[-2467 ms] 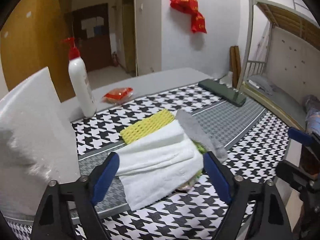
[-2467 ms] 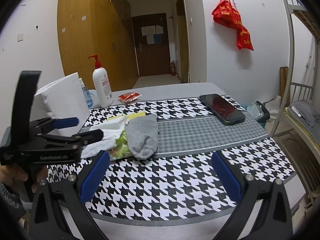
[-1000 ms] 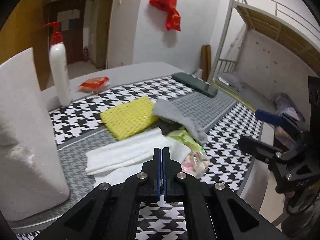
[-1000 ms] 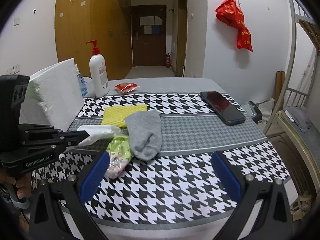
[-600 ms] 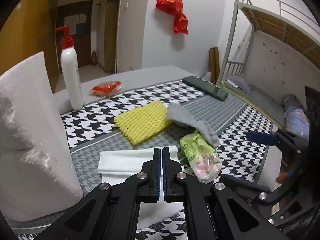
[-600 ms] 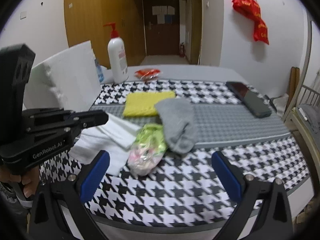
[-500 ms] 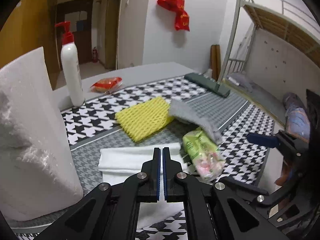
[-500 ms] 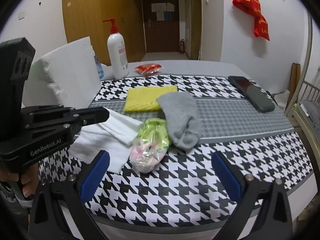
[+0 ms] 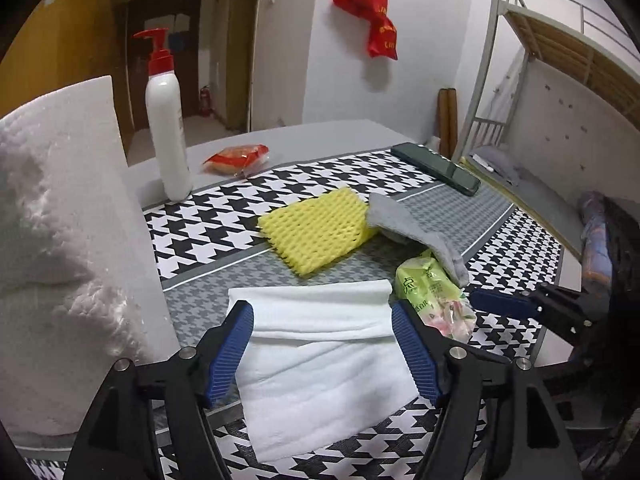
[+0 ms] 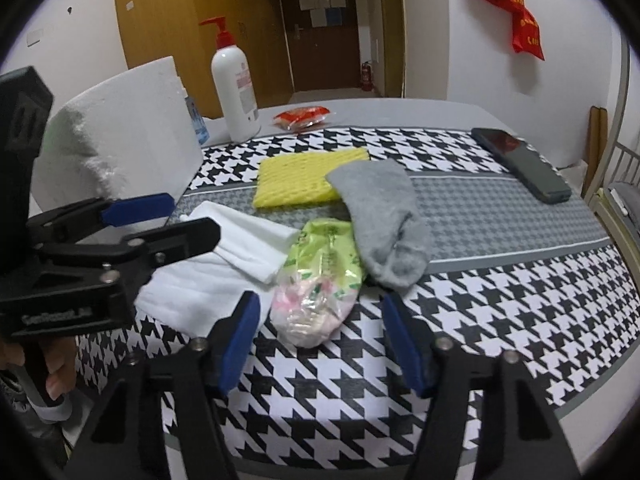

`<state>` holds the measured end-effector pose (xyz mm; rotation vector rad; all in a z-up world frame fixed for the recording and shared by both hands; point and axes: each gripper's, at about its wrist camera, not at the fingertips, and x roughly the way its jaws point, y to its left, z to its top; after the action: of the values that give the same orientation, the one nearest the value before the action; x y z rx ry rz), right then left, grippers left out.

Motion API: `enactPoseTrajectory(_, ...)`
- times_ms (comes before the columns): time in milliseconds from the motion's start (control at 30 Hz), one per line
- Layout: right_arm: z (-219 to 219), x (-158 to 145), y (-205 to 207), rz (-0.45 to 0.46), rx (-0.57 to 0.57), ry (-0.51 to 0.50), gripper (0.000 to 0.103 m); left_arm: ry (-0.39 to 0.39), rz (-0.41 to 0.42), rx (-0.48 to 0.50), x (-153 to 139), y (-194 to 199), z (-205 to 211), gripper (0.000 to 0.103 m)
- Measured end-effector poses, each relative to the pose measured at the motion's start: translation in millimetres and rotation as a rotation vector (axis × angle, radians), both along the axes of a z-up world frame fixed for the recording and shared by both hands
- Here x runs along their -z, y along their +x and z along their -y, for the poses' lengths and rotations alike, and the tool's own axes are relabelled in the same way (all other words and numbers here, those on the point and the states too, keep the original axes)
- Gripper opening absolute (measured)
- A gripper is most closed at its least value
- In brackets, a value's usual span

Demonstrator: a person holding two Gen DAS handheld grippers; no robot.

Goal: Organize soft objects
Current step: 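Lift the white towel with the left tool while the right tool grasps the green snack bag, then carry the white towel and green bag toward the white foam box with both tools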

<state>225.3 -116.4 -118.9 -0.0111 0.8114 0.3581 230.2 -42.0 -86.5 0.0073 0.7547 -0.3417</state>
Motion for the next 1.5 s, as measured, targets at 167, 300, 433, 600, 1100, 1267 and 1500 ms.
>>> enactPoseTrajectory(167, -7, 4, 6, -0.010, -0.003, 0.000, 0.067, 0.005, -0.007, 0.008, 2, 1, 2, 0.074)
enactPoseTrajectory(300, -10, 10, 11, -0.024, 0.002, -0.019, 0.053, 0.001, -0.012, 0.006, 2, 2, 1, 0.074)
enactPoseTrajectory(433, -6, 8, 10, -0.026, 0.003, -0.015, 0.041, 0.006, -0.017, 0.017, 4, 2, 3, 0.074)
enactPoseTrajectory(600, 5, -1, -3, -0.006, 0.009, -0.004, 0.038, 0.015, -0.017, 0.038, 5, 0, 8, 0.086)
enactPoseTrajectory(1100, 28, -15, -48, -0.001, 0.000, 0.051, 0.038, 0.065, -0.083, 0.046, 22, 7, 14, 0.089)
enactPoseTrajectory(1267, 34, -17, -57, 0.005, 0.006, 0.075, 0.038, 0.089, -0.110, 0.036, 29, 11, 15, 0.089)
enactPoseTrajectory(1500, 41, -23, -66, 0.022, 0.018, 0.088, 0.038, 0.147, -0.119, 0.036, 35, 13, 20, 0.085)
